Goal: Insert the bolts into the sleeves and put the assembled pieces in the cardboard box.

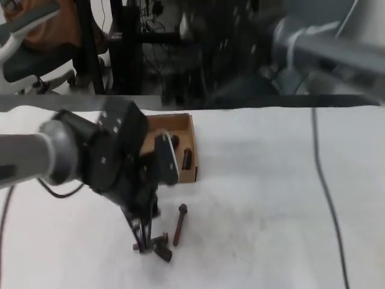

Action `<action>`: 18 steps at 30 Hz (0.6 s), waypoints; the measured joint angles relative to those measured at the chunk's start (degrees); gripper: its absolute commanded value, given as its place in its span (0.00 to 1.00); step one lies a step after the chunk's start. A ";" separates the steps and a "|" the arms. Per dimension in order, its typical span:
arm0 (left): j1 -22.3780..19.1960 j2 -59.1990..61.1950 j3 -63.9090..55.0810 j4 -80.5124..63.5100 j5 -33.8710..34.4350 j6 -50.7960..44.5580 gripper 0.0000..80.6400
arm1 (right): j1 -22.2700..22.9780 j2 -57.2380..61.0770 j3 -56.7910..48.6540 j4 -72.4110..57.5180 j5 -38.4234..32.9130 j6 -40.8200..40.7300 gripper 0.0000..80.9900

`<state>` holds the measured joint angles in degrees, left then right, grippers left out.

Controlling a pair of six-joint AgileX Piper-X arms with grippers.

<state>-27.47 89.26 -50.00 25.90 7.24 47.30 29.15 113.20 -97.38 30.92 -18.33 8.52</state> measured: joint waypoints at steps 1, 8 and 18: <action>0.00 -1.98 0.54 -1.17 0.55 -1.43 0.02 | 0.00 -2.16 0.00 0.92 -0.02 -0.86 0.84; 0.00 -17.07 9.49 -12.83 1.65 -14.09 0.02 | 0.00 -16.47 5.95 6.27 2.65 -4.16 0.84; -1.24 -39.06 25.02 -27.53 0.38 -30.67 0.02 | 8.59 -19.42 28.77 1.05 16.24 9.24 0.83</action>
<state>-28.71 50.20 -24.99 -1.63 7.62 16.62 37.75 93.78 -68.61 31.97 -2.09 17.76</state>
